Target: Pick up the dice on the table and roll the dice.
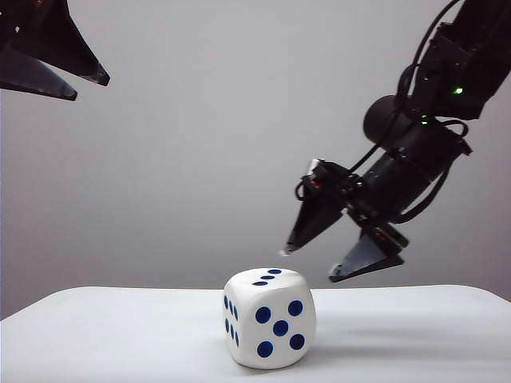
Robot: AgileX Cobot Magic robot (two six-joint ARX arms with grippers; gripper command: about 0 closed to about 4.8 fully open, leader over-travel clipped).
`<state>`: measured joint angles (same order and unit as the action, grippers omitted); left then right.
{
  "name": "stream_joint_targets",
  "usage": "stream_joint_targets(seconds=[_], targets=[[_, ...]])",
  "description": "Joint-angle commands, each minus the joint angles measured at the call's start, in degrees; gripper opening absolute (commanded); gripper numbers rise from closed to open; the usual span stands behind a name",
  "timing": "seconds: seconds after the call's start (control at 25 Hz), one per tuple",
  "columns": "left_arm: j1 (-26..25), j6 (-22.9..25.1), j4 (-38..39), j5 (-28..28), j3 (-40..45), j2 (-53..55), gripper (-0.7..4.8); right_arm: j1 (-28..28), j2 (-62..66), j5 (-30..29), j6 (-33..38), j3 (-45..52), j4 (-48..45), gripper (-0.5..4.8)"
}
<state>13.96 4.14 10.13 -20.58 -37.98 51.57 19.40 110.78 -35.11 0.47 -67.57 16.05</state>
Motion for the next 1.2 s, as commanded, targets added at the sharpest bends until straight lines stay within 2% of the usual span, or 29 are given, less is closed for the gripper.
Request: stream_joint_targets(seconds=[0.04, 0.16, 0.36, 0.4, 0.44, 0.48, 0.52, 0.56, 0.8, 0.84, 0.88, 0.92, 1.04, 1.2], targets=[[-0.04, -0.07, -0.13, -0.92, -0.42, -0.07, 1.26, 1.81, 0.46, -0.81, -0.63, -0.17, -0.20, 4.64], [-0.04, -0.09, -0.09, -2.95, -0.42, -0.07, 0.87, 3.34, 1.33, -0.59, -0.68, -0.17, -0.55, 4.64], [-0.04, -0.09, 0.57, -3.91, -0.42, -0.07, 0.87, 5.01, 3.08, 1.03, -0.68, -0.17, -0.76, 4.63], [-0.04, -0.09, 0.72, -4.11, -0.42, -0.07, 0.87, 5.14, 3.37, 1.14, -0.66, -0.17, -0.83, 4.47], [-0.04, -0.09, 0.81, -4.09, -0.42, -0.07, 0.87, 5.18, 3.48, 1.36, -0.66, -0.17, -0.85, 3.93], [-0.04, -0.09, 1.20, -4.11, -0.42, -0.07, 0.87, 5.31, 3.61, 1.86, -0.68, -0.17, -0.92, 1.46], [-0.04, -0.09, 1.40, -4.11, -0.42, -0.07, 0.87, 5.31, 3.61, 1.92, -0.68, -0.17, -1.14, 0.46], [-0.04, -0.07, 1.60, -4.11, -0.42, -0.07, 0.87, 5.31, 3.52, 1.88, -0.66, -0.20, -1.64, -0.01], [-0.07, 0.00, 1.60, -4.11, -0.42, -0.07, 0.92, 5.31, 0.92, 1.81, -1.20, -2.08, 1.38, -0.01], [-0.07, 0.00, 1.55, -4.13, -0.39, -0.07, 1.45, 5.31, -1.29, 1.99, -1.97, -2.32, 2.23, -0.01], [-0.07, -0.02, 1.44, -4.13, -0.39, -0.07, 2.24, 5.18, -4.24, 2.29, -2.08, -2.32, 3.50, -0.01], [-0.07, -0.04, 1.40, -4.13, -0.42, -0.07, 2.40, 5.18, -6.62, 3.58, -2.05, -2.32, 5.53, -0.01], [-0.07, -0.07, 1.36, -4.13, -0.42, -0.07, 2.40, 5.18, -9.35, 5.70, -2.34, -2.32, 8.63, -0.01], [-0.07, -0.09, 1.42, -4.13, -0.42, -0.07, 2.40, 5.09, -11.32, 5.66, -3.54, -2.47, 9.01, -0.01]])
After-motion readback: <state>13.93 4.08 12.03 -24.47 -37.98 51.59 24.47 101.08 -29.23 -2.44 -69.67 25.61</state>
